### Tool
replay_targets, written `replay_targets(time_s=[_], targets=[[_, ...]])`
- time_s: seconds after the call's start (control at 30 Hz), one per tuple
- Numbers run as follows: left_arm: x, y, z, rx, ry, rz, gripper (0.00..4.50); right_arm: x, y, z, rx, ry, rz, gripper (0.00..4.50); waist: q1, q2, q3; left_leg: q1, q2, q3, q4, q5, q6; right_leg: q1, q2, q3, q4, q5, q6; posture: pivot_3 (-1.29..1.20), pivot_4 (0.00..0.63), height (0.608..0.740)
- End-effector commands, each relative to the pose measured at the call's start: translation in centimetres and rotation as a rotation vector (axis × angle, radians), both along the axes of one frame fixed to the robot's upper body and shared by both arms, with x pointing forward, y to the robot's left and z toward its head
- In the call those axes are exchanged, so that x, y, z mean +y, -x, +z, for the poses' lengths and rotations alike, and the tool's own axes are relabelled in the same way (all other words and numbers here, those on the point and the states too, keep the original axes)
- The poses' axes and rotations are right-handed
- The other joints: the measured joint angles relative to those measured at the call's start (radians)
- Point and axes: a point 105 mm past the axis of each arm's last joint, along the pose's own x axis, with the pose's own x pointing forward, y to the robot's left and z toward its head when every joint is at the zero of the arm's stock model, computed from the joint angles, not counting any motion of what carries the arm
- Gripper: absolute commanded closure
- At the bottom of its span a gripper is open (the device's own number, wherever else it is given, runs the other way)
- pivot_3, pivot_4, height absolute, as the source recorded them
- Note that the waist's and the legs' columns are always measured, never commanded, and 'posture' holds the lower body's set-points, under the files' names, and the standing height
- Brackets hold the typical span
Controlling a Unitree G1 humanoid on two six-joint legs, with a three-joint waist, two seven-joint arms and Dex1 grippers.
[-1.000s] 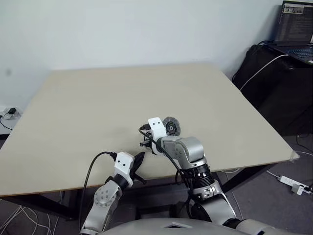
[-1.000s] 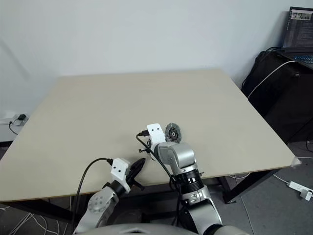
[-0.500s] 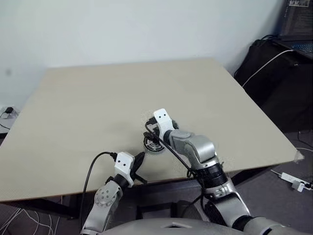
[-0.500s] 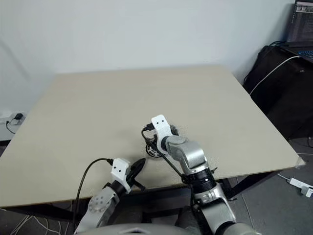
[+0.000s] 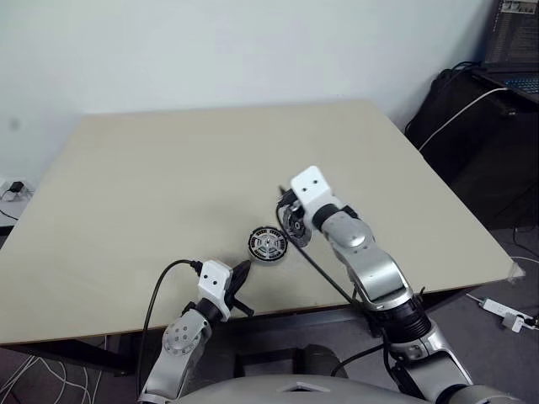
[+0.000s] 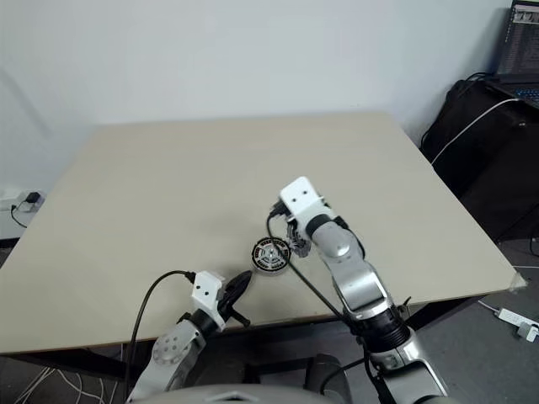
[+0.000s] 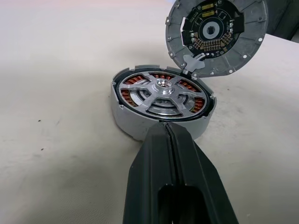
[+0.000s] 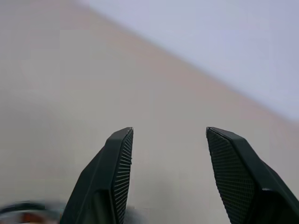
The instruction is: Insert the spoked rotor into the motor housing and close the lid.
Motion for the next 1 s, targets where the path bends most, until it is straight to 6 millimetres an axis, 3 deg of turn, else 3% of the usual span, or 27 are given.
replay_targets(time_s=[0.03, 0.17, 0.27, 0.37, 0.5, 0.57, 0.8, 1.0], targets=[[-0.3, -0.2, 0.8, -0.034, 0.014, -0.014, 4.50, -5.6, -0.7, 0.2, -0.054, 0.058, -0.283, 1.85, 0.001, 0.000, 0.000, 0.000, 0.000, 0.000, 0.000, 0.000, 0.000, 0.000, 0.000, 0.000, 0.000, 0.000, 0.000, 0.00, 0.000, 0.740], [-0.2, -0.2, 0.7, -0.032, 0.011, -0.017, 4.50, -8.5, 0.3, -2.4, 0.041, 0.114, -0.391, 1.85, -0.001, 0.000, 0.000, -0.001, 0.000, 0.001, 0.000, 0.000, 0.000, 0.002, 0.001, 0.001, 0.001, 0.002, -0.005, 0.00, 0.000, 0.740], [-0.2, -0.2, 0.8, -0.033, 0.009, -0.021, 4.50, -8.6, 1.4, -4.5, 0.144, 0.107, -0.371, 2.03, -0.004, 0.001, 0.000, -0.001, 0.001, 0.001, 0.000, 0.000, 0.000, 0.002, 0.002, 0.002, 0.001, 0.000, -0.003, 0.00, 0.000, 0.740], [-0.2, -0.2, 1.0, -0.038, 0.008, -0.023, 4.50, -7.1, 2.4, -5.9, 0.223, 0.058, -0.286, 2.74, -0.003, 0.001, 0.000, 0.000, 0.002, 0.001, 0.000, 0.001, 0.000, 0.002, 0.003, 0.002, 0.001, -0.001, -0.001, 0.00, 0.000, 0.740], [-0.3, -0.4, 1.4, -0.044, 0.006, -0.028, 4.50, -4.7, 2.7, -6.1, 0.219, -0.045, -0.172, 4.06, -0.004, 0.001, 0.000, 0.003, 0.003, 0.001, 0.000, 0.001, 0.000, 0.001, 0.004, 0.002, 0.002, -0.001, -0.001, 0.00, 0.000, 0.740], [-0.3, -0.5, 1.6, -0.045, 0.005, -0.029, 4.50, -4.2, 2.8, -6.5, 0.226, -0.054, -0.150, 4.48, -0.003, 0.001, 0.000, 0.003, 0.003, 0.001, 0.000, 0.001, 0.000, 0.001, 0.004, 0.002, 0.002, -0.001, -0.001, 0.00, 0.000, 0.740], [0.0, -0.9, 1.7, -0.046, -0.002, -0.026, 4.50, 0.3, 4.0, -6.1, 0.310, -0.188, 0.109, 4.48, -0.002, 0.001, 0.000, 0.003, 0.003, 0.000, 0.000, 0.001, 0.000, 0.001, 0.004, 0.002, 0.001, 0.000, -0.002, 0.00, 0.000, 0.740], [0.3, -0.9, 1.5, -0.044, -0.007, -0.024, 4.50, 5.1, 6.9, -5.2, 0.436, -0.265, 0.441, 4.48, -0.003, 0.001, 0.000, 0.003, 0.003, 0.000, 0.001, 0.001, 0.000, 0.001, 0.004, 0.002, 0.002, 0.000, -0.002, 0.00, 0.000, 0.740]])
